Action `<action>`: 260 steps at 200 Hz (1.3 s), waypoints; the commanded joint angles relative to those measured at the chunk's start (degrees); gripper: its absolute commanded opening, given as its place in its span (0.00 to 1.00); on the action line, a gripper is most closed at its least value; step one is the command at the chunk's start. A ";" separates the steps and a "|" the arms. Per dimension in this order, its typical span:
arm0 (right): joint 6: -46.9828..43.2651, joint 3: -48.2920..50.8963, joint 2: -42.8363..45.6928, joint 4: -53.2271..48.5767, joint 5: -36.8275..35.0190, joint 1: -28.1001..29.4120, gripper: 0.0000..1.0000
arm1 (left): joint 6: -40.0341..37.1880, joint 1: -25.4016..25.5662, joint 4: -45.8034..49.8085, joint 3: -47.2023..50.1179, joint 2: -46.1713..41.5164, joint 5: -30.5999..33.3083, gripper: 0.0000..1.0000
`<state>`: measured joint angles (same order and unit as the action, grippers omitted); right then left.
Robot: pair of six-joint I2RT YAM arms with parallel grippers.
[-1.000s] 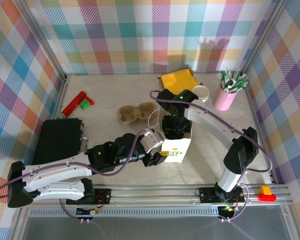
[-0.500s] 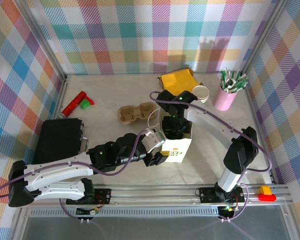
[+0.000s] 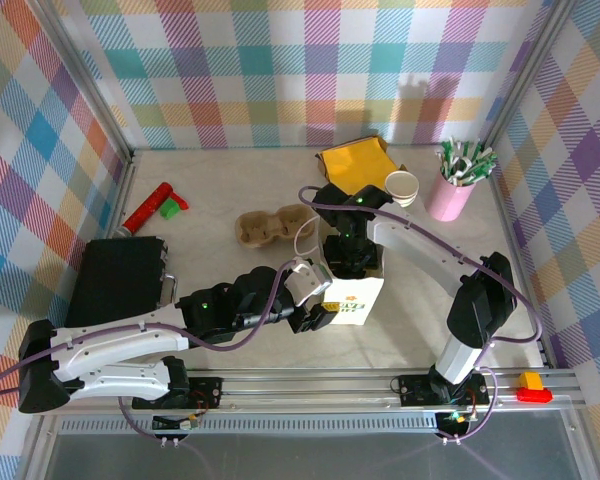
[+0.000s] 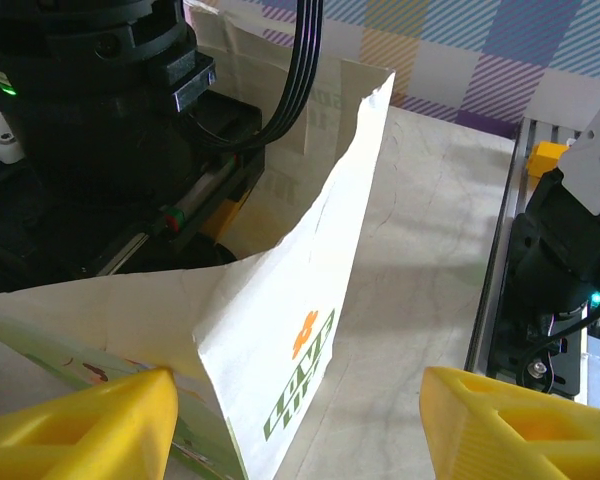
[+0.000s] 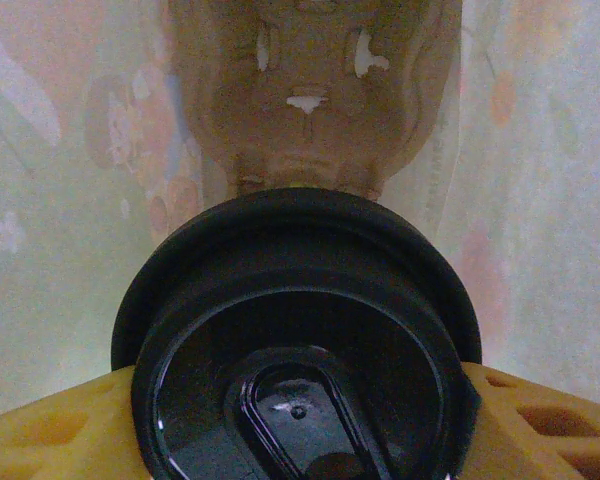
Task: Pack the takeout coffee
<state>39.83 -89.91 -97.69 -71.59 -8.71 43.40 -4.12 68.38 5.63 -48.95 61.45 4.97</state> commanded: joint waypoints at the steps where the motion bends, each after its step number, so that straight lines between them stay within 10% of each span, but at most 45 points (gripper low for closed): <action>1: 0.36 1.79 0.26 -0.31 1.58 -0.42 0.50 | 0.08 -0.53 -1.71 -0.93 0.40 0.30 0.65; 260: 1.78 0.19 3.50 -2.83 1.84 1.73 0.49 | 1.04 -1.58 -4.75 0.60 4.35 1.15 0.63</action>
<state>40.29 -88.31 -96.20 -71.68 -7.64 44.34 -3.88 67.66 3.84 -48.95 65.30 5.63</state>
